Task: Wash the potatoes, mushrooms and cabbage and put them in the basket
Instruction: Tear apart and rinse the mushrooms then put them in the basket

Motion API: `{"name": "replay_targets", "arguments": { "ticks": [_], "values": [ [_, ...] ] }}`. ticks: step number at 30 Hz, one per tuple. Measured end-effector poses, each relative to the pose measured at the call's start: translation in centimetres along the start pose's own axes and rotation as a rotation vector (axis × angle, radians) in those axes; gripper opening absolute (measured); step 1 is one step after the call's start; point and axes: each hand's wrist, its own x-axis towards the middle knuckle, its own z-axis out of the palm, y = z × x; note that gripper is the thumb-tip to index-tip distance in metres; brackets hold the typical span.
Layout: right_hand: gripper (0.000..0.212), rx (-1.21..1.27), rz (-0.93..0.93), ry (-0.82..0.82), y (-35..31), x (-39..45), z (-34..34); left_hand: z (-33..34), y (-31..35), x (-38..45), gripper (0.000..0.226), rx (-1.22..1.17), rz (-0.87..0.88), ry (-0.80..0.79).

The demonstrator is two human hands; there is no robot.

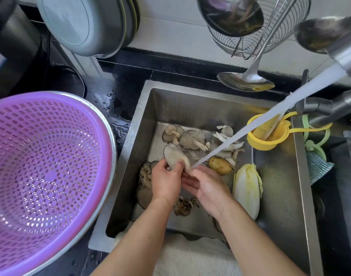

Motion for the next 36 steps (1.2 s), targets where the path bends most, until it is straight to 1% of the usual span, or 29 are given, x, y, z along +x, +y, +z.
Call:
{"name": "replay_targets", "arguments": {
  "ticks": [2,5,7,10,12,14,15,17,18,20,22,25,27,30,32,34,36],
  "values": [
    [0.013,-0.073,-0.027,0.039,0.0,0.3,0.4,0.0,0.0,-0.2,0.004,0.024,0.020,-0.013],
    [0.018,-0.128,-0.037,0.050,-0.3,0.6,0.6,-0.1,0.2,-0.2,0.006,-0.011,0.027,0.009],
    [0.023,-0.119,-0.026,0.043,-0.5,0.5,0.4,-0.3,0.3,-0.2,0.006,-0.032,0.026,0.015],
    [0.017,-0.096,-0.015,-0.001,-0.6,0.2,0.4,-0.2,0.3,-0.3,0.007,-0.031,0.026,-0.011],
    [0.019,-0.144,-0.030,0.020,-0.5,0.5,0.5,0.0,0.3,-0.4,0.007,-0.021,0.023,-0.037],
    [0.013,-0.186,-0.042,0.057,-0.7,0.7,0.5,0.0,0.4,-0.5,0.007,-0.033,0.021,-0.038],
    [0.014,-0.201,-0.048,0.067,-0.9,0.6,0.4,0.0,0.5,-0.5,0.007,-0.048,0.019,-0.035],
    [0.024,-0.159,-0.026,0.061,-1.2,0.4,0.1,-0.1,0.6,-0.5,0.007,-0.056,0.021,-0.039],
    [0.024,-0.102,0.002,0.037,-1.4,0.3,-0.1,-0.2,0.6,-0.5,0.007,-0.054,0.023,-0.050],
    [0.015,-0.041,0.034,-0.021,-1.4,-0.1,-0.1,-0.2,0.6,-0.6,0.007,-0.054,0.026,-0.086],
    [0.011,-0.069,0.029,-0.022,-1.6,-0.3,0.0,-0.1,0.5,-0.8,0.008,-0.046,0.040,-0.125],
    [0.027,-0.085,0.027,-0.009,-2.0,0.0,-0.1,-0.1,0.6,-0.9,0.011,-0.031,0.059,-0.162],
    [0.022,-0.039,0.048,-0.013,-2.2,0.1,-0.4,-0.2,0.7,-0.9,0.010,-0.053,0.059,-0.159],
    [0.021,0.006,0.070,-0.043,-2.3,0.0,-0.4,-0.3,0.8,-1.0,0.011,-0.042,0.080,-0.166],
    [0.029,-0.020,0.058,-0.038,-2.3,0.1,-0.2,-0.3,0.8,-1.1,0.012,-0.025,0.093,-0.176],
    [0.024,-0.028,0.047,-0.024,-2.3,0.1,-0.1,-0.3,0.8,-1.0,0.011,-0.028,0.082,-0.164],
    [0.024,-0.001,0.047,-0.030,-2.0,0.1,-0.4,-0.4,0.8,-0.8,0.009,-0.051,0.056,-0.137]
  ]
}}
